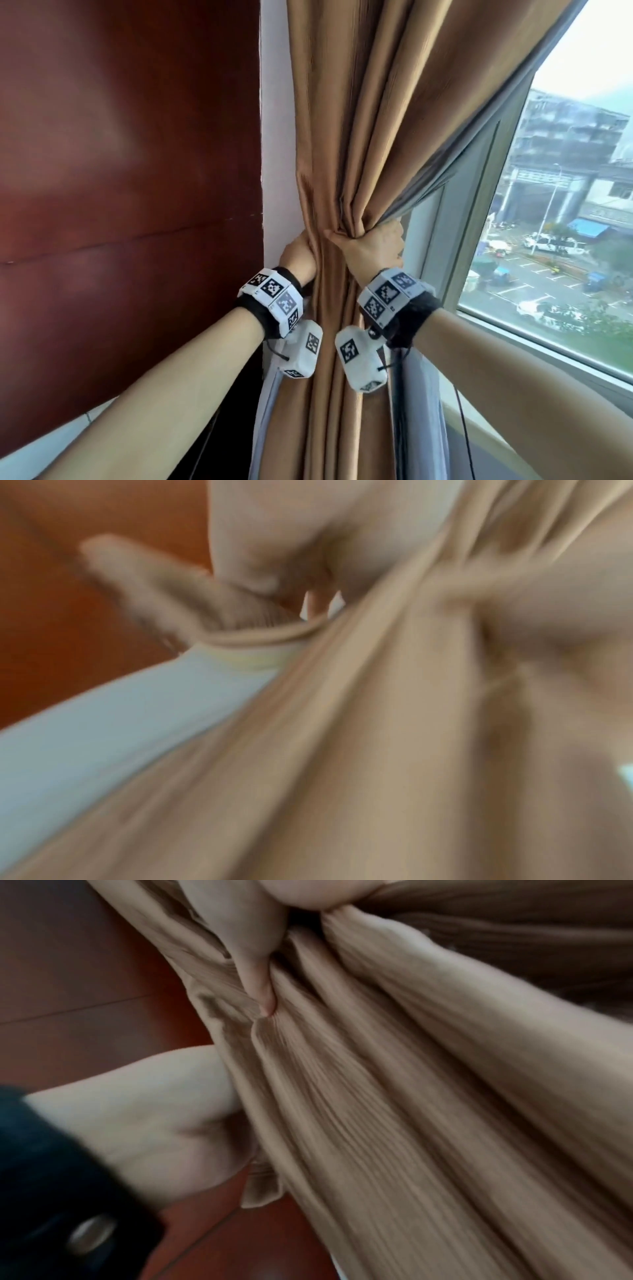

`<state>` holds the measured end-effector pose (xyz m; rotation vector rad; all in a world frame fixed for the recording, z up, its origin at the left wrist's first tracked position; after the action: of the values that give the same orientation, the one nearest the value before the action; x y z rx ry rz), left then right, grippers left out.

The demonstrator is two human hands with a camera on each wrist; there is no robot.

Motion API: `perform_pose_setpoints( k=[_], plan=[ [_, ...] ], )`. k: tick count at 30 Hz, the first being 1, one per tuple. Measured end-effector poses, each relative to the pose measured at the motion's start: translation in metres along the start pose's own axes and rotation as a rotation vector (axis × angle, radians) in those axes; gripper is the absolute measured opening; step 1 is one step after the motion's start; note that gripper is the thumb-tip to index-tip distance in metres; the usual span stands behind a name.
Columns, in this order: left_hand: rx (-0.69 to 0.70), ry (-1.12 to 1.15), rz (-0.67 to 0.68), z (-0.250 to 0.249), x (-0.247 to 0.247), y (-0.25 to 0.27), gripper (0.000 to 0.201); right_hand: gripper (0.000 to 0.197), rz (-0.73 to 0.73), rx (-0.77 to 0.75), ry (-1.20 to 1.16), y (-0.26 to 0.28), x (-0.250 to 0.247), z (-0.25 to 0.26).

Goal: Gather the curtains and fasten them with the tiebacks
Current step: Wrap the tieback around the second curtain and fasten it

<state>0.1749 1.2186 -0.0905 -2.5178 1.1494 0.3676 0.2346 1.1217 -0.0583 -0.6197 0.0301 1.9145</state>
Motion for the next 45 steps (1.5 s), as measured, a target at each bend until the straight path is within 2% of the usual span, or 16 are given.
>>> perform_pose_setpoints(
  k=[1,3,6,9,12,14,17,21,25,27,29,34,36,40,43,45],
  plan=[
    [-0.022,-0.115,-0.050,-0.003,-0.003,0.001,0.036,0.111,-0.009,0.010,0.008,-0.004,-0.001,-0.001],
    [-0.042,-0.168,-0.123,-0.004,-0.014,-0.001,0.026,0.109,-0.017,0.025,0.017,-0.009,-0.002,-0.002],
    [-0.046,-0.190,-0.070,-0.004,-0.030,-0.001,0.014,0.108,-0.009,0.011,0.027,-0.015,-0.002,-0.005],
    [-0.048,-0.240,-0.021,0.003,-0.041,0.000,0.019,0.106,-0.015,0.000,0.015,-0.018,-0.004,-0.006],
    [0.051,-0.331,-0.185,0.002,-0.049,0.008,0.015,0.096,-0.026,-0.024,0.018,-0.017,-0.003,-0.006],
    [0.043,-0.295,-0.254,0.003,-0.058,0.008,0.017,0.098,-0.025,-0.027,0.023,-0.017,-0.004,-0.006],
    [-0.087,0.116,-0.246,0.008,-0.073,0.003,0.026,0.105,-0.005,-0.032,0.020,-0.020,-0.004,-0.008],
    [-0.247,0.736,-0.121,0.018,-0.077,0.005,0.028,0.108,-0.001,-0.045,0.007,-0.025,-0.005,-0.012],
    [-0.146,0.879,-0.124,0.022,-0.073,0.004,0.022,0.108,0.003,-0.057,-0.004,-0.026,-0.004,-0.014],
    [-0.040,0.841,-0.053,0.017,-0.070,0.005,0.021,0.108,0.002,-0.056,-0.004,-0.026,-0.004,-0.014],
    [0.038,0.689,0.031,0.016,-0.068,0.007,0.026,0.109,-0.006,-0.061,-0.009,-0.027,-0.003,-0.014],
    [0.183,0.246,0.135,0.026,-0.065,0.009,0.063,0.110,0.003,-0.076,-0.004,-0.028,-0.001,-0.017],
    [0.228,0.143,0.078,0.027,-0.063,0.007,0.063,0.111,0.004,-0.079,-0.006,-0.028,-0.001,-0.017],
    [0.307,-0.049,-0.256,0.032,-0.061,-0.003,0.038,0.109,-0.005,-0.075,-0.017,-0.029,0.001,-0.018],
    [0.233,-0.132,-0.348,0.038,-0.064,-0.010,0.020,0.106,-0.034,-0.076,-0.037,-0.032,-0.001,-0.020],
    [0.162,-0.054,-0.381,0.042,-0.071,-0.012,0.018,0.105,-0.044,-0.085,-0.048,-0.035,-0.002,-0.021]
  ],
)
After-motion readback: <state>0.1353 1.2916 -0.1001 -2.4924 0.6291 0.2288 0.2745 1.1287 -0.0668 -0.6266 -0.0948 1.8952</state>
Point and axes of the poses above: each hand's wrist, its own y-axis away from the middle knuckle, its own x-axis out of the palm, z = x × y, the point moved 1 cm from there along -y, towards the middle knuckle, and after that the axes turned 12 degrees about z, right-handed, at the moved point
